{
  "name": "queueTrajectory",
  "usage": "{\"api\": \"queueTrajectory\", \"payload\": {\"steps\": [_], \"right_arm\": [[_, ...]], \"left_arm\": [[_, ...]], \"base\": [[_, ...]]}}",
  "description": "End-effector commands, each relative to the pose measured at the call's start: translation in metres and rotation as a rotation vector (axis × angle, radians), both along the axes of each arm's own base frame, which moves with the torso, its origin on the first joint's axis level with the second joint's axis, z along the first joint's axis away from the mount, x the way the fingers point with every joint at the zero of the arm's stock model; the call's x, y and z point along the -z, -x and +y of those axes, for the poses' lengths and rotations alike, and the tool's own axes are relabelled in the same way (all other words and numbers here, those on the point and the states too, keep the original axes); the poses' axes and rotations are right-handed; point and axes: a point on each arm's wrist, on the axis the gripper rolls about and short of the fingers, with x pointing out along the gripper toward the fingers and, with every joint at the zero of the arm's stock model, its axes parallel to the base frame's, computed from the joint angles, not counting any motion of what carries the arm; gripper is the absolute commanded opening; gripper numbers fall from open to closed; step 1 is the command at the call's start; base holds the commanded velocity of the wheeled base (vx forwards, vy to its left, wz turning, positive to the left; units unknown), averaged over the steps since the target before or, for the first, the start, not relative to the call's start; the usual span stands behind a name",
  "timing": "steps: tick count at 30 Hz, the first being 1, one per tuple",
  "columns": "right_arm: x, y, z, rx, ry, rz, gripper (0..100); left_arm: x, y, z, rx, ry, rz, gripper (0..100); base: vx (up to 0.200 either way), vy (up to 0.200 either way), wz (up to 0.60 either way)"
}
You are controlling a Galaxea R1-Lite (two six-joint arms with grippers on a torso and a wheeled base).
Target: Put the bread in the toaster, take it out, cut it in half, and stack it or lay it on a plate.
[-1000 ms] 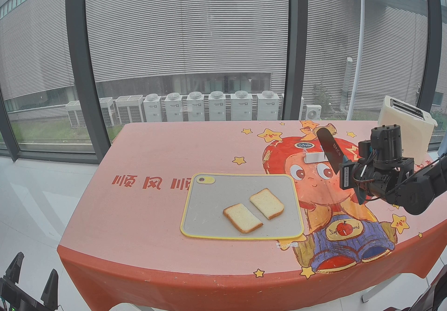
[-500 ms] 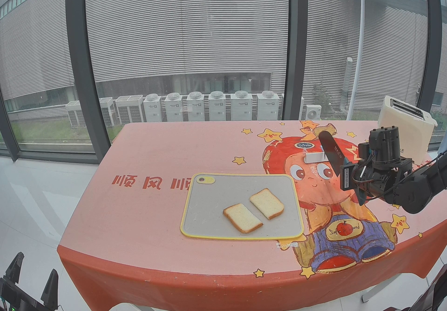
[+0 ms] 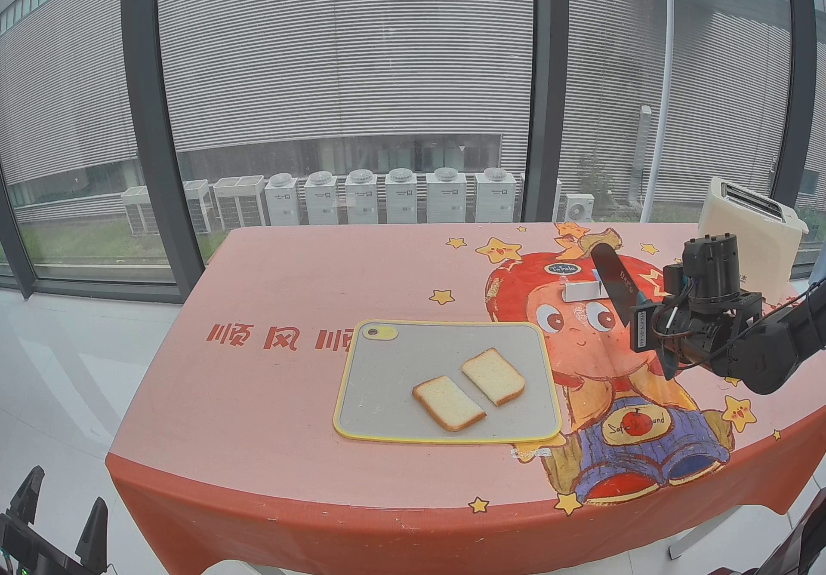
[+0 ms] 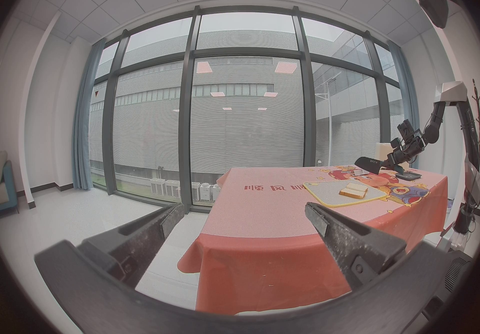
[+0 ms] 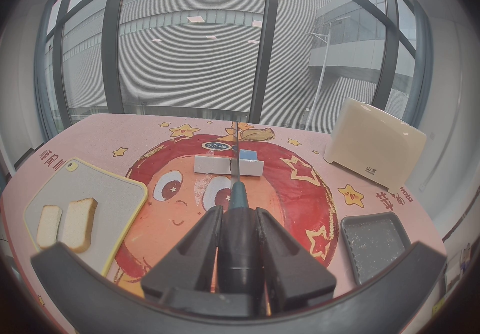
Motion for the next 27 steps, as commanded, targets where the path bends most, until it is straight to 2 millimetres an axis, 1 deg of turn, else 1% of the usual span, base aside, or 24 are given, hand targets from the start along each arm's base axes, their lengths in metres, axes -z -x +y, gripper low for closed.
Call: {"api": "queueTrajectory", "payload": {"steps": [1, 27], "right_arm": [[0.001, 0.0, 0.0, 0.001, 0.001, 0.002, 0], [0.011, -0.001, 0.002, -0.005, 0.014, 0.037, 0]], "left_arm": [[0.005, -0.001, 0.0, -0.001, 0.0, 0.019, 100], [0.005, -0.001, 0.0, -0.001, 0.0, 0.019, 100]], "base": [[0.0, 0.0, 0.0], [0.0, 0.0, 0.0]]}}
